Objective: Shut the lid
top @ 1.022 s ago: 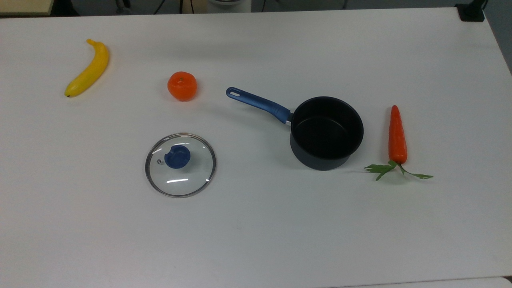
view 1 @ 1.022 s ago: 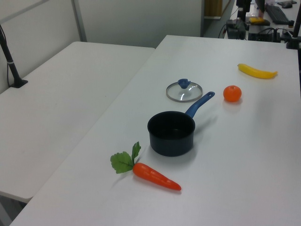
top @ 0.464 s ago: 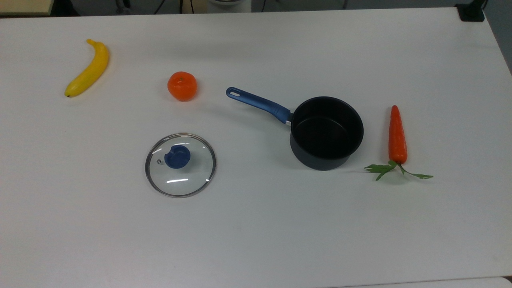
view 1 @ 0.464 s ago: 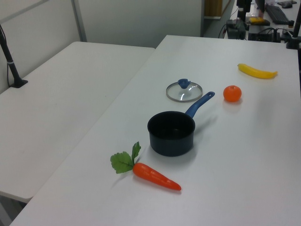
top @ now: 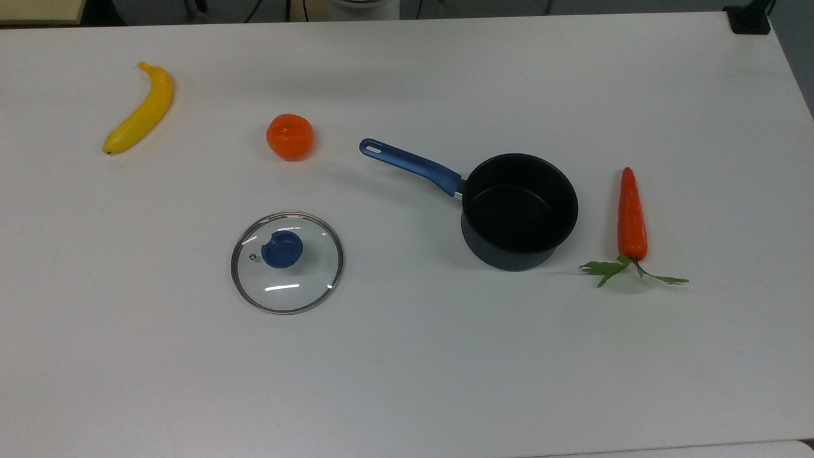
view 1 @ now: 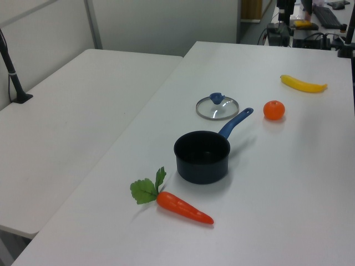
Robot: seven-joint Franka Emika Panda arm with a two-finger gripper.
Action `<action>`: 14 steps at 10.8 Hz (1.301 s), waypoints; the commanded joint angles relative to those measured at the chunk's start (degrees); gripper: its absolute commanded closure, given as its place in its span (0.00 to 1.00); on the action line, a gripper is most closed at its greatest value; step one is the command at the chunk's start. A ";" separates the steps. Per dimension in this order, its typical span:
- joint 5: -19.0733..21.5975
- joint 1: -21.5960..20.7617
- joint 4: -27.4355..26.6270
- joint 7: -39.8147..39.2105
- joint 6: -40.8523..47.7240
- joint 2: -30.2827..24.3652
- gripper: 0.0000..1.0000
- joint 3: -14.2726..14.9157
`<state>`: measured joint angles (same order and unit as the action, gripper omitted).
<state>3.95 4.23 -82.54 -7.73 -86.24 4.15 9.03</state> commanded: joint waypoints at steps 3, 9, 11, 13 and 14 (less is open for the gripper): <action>0.97 -2.54 -0.43 6.14 -6.91 2.78 0.00 -0.06; 0.62 -7.29 -0.60 21.66 -25.43 15.78 0.00 -0.06; -0.08 -7.56 -0.51 29.58 -33.08 20.62 0.00 -0.06; -0.08 -9.23 -0.43 30.23 -35.84 23.87 0.00 -0.06; -0.08 -9.50 -0.43 30.23 -37.15 25.11 0.00 -0.06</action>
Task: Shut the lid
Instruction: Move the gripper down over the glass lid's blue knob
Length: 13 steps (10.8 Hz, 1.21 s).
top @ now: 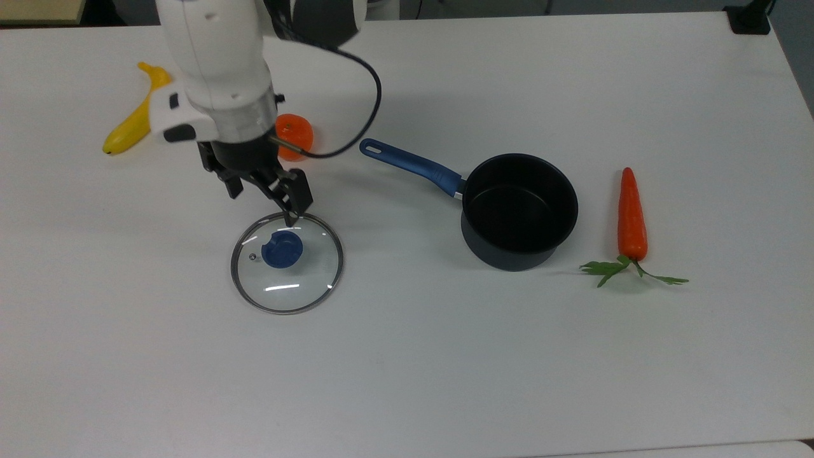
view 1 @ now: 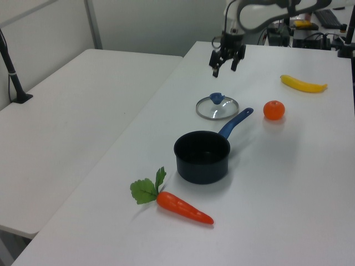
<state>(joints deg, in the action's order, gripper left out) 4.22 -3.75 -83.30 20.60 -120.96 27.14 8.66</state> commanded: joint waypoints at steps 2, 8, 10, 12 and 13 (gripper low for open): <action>-0.44 -1.52 0.24 1.81 -5.24 3.01 0.00 0.31; -0.70 -1.61 0.33 1.99 -7.79 6.96 0.00 0.39; -0.88 -1.61 0.33 2.69 -8.68 7.49 0.03 0.48; -0.88 -1.52 0.33 2.87 -9.20 7.67 0.06 0.48; -0.88 -1.35 0.25 2.87 -9.73 7.76 0.06 0.48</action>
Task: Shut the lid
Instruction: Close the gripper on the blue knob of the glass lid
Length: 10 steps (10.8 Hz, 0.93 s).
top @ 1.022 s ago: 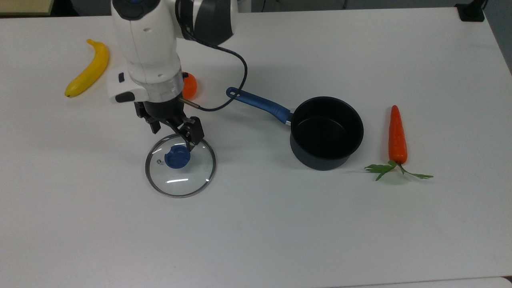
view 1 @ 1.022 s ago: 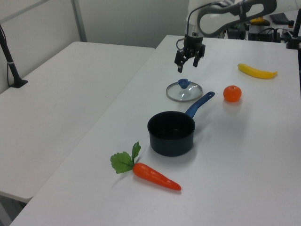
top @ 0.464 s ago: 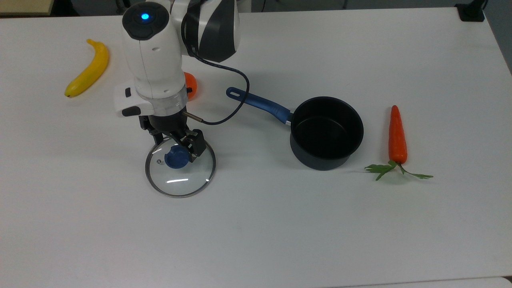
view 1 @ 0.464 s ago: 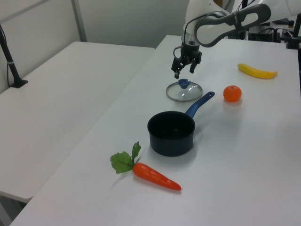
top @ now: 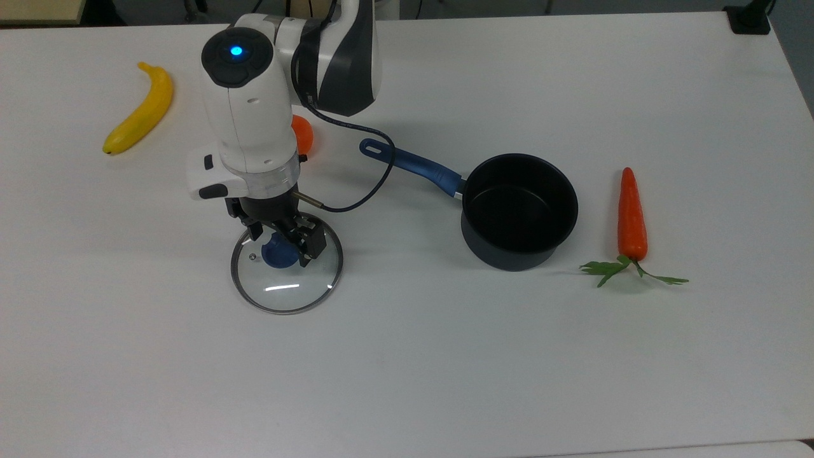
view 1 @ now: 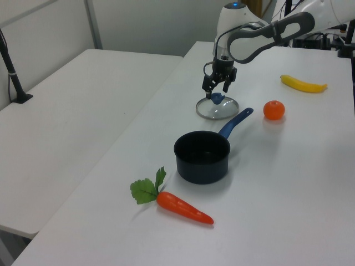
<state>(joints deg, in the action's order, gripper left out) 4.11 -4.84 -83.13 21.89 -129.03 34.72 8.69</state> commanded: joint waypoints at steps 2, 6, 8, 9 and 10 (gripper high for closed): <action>-0.68 -0.35 -0.02 1.57 -1.58 0.09 0.13 0.45; -0.68 -0.52 -0.54 1.57 -1.58 0.35 0.17 0.45; -0.77 -0.61 -0.46 1.57 -1.58 1.31 0.17 0.54; -0.94 -0.70 -0.46 1.57 -1.58 1.32 0.18 0.45; -1.21 -0.70 -0.46 1.57 -1.58 1.23 0.30 0.45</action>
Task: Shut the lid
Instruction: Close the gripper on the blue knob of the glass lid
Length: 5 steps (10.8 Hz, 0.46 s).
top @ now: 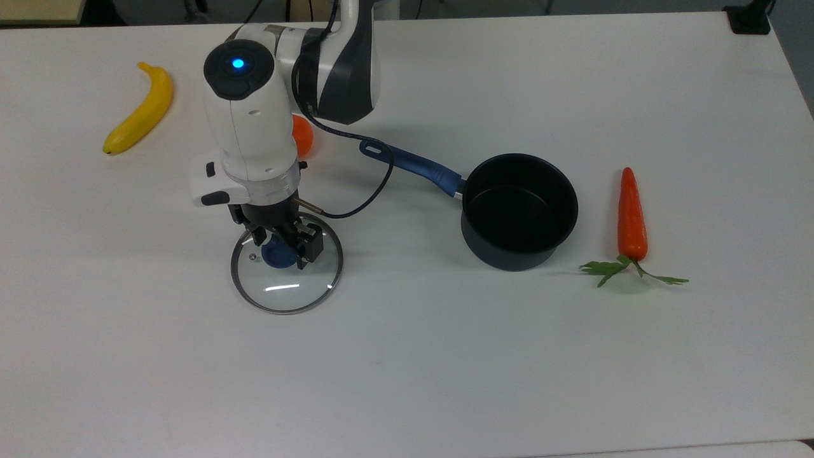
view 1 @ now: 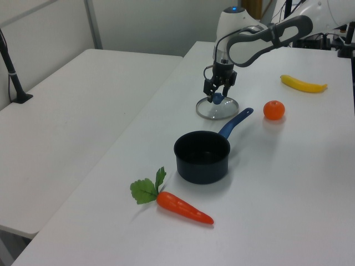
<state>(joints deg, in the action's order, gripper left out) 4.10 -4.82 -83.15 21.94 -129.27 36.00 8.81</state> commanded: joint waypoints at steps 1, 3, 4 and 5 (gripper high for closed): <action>-1.29 -0.72 -0.34 1.44 -1.33 -0.06 0.47 0.33; -1.20 -0.63 -0.17 1.52 -1.24 -0.32 0.65 0.33; -1.11 -0.63 0.01 1.52 -1.24 -0.41 0.65 0.33; -1.03 -0.63 0.10 1.52 -1.24 -0.67 0.66 0.33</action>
<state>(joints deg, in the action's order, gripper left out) 3.87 -4.89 -83.00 21.96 -129.29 36.23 8.81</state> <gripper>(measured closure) 0.392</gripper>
